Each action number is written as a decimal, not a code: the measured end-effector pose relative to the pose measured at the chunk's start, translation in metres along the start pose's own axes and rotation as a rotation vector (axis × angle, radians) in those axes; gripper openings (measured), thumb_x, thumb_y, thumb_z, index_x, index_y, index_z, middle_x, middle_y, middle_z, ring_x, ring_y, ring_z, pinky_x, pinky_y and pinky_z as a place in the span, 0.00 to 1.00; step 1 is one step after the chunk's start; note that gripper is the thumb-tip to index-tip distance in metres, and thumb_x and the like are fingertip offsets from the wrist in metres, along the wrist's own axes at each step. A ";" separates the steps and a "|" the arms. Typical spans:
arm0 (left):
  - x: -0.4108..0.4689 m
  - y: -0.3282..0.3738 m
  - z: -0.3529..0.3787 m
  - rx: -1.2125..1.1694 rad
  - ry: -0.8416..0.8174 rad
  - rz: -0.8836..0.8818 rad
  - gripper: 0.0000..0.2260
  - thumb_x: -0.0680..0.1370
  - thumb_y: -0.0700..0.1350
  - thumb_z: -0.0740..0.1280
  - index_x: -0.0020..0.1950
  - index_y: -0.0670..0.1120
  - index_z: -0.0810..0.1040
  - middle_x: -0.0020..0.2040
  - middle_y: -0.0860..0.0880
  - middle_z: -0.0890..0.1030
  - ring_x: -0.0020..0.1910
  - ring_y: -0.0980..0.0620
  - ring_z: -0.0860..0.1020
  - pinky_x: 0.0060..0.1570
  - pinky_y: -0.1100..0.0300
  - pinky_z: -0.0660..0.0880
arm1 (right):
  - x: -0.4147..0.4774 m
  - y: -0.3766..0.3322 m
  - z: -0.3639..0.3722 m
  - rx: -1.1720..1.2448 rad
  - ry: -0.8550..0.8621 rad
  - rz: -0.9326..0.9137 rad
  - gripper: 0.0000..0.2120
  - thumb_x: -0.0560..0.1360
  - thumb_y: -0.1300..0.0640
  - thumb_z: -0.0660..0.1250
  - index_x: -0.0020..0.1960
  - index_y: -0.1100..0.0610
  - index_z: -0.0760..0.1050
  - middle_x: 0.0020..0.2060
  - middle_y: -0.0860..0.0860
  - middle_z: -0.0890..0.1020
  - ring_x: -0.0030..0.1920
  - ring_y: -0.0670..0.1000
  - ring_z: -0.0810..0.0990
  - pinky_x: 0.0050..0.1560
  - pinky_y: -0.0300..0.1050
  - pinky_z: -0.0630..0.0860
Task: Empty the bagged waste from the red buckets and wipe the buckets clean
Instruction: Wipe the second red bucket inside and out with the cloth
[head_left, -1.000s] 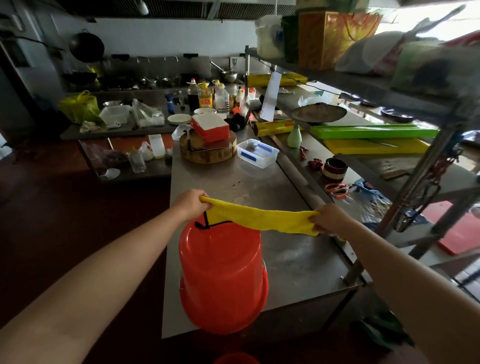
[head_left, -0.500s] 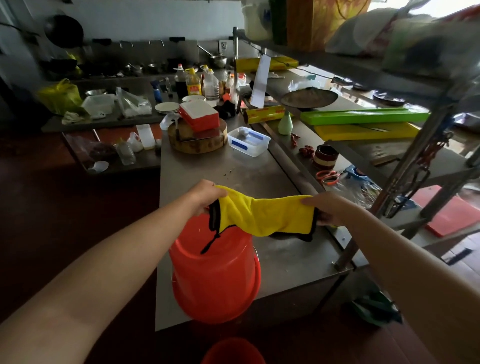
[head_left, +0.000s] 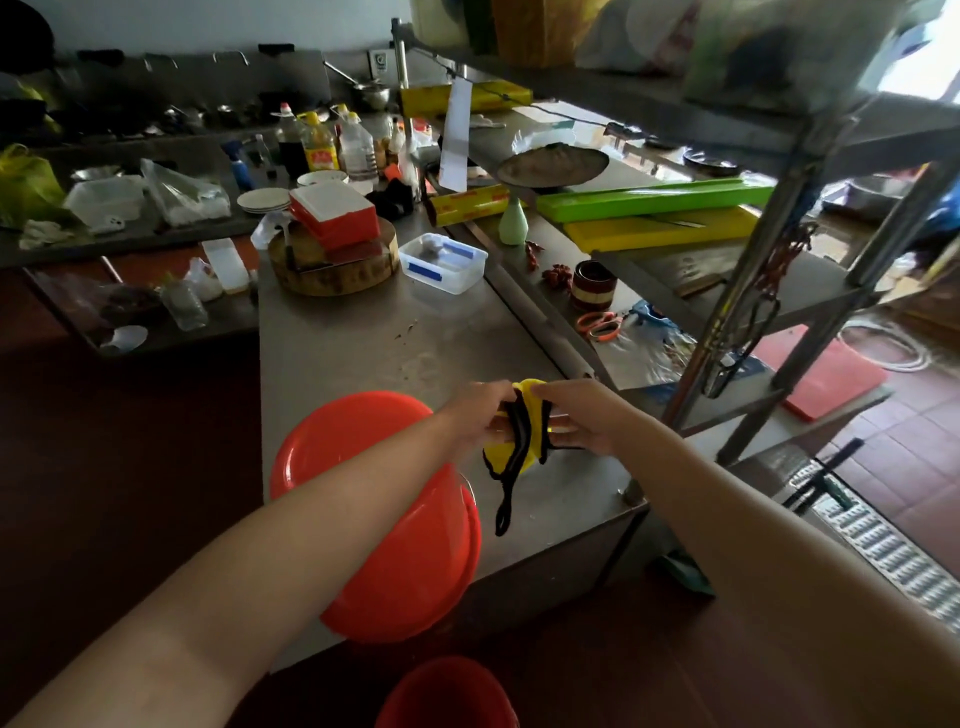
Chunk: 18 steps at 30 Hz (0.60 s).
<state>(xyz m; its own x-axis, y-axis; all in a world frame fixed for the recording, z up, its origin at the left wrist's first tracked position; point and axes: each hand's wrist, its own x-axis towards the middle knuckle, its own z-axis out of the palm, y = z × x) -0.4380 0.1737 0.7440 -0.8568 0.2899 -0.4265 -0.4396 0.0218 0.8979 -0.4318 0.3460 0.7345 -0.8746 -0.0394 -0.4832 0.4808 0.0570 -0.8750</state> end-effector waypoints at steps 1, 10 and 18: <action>0.001 -0.001 0.003 -0.082 -0.028 -0.041 0.10 0.80 0.39 0.59 0.54 0.38 0.78 0.48 0.40 0.81 0.46 0.44 0.81 0.41 0.55 0.82 | 0.000 0.003 -0.006 -0.014 -0.020 -0.011 0.15 0.75 0.50 0.75 0.59 0.55 0.81 0.54 0.53 0.86 0.55 0.54 0.85 0.61 0.54 0.80; 0.031 -0.014 0.024 0.015 -0.254 -0.084 0.24 0.72 0.31 0.55 0.62 0.41 0.82 0.61 0.40 0.82 0.59 0.42 0.82 0.56 0.51 0.81 | 0.005 0.024 -0.050 -0.205 0.121 -0.162 0.15 0.72 0.60 0.77 0.55 0.61 0.77 0.45 0.59 0.82 0.42 0.54 0.85 0.45 0.52 0.84; 0.054 -0.027 0.039 0.632 -0.325 0.167 0.14 0.77 0.49 0.73 0.62 0.53 0.78 0.55 0.57 0.83 0.50 0.65 0.81 0.48 0.70 0.77 | 0.015 0.038 -0.088 0.043 0.095 -0.105 0.11 0.76 0.60 0.74 0.57 0.62 0.81 0.52 0.62 0.85 0.50 0.58 0.87 0.54 0.55 0.83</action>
<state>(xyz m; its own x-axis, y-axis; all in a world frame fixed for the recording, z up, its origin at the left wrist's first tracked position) -0.4625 0.2259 0.7010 -0.7322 0.6051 -0.3126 0.0138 0.4721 0.8814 -0.4315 0.4349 0.6967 -0.9212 0.0521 -0.3856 0.3868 0.0146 -0.9221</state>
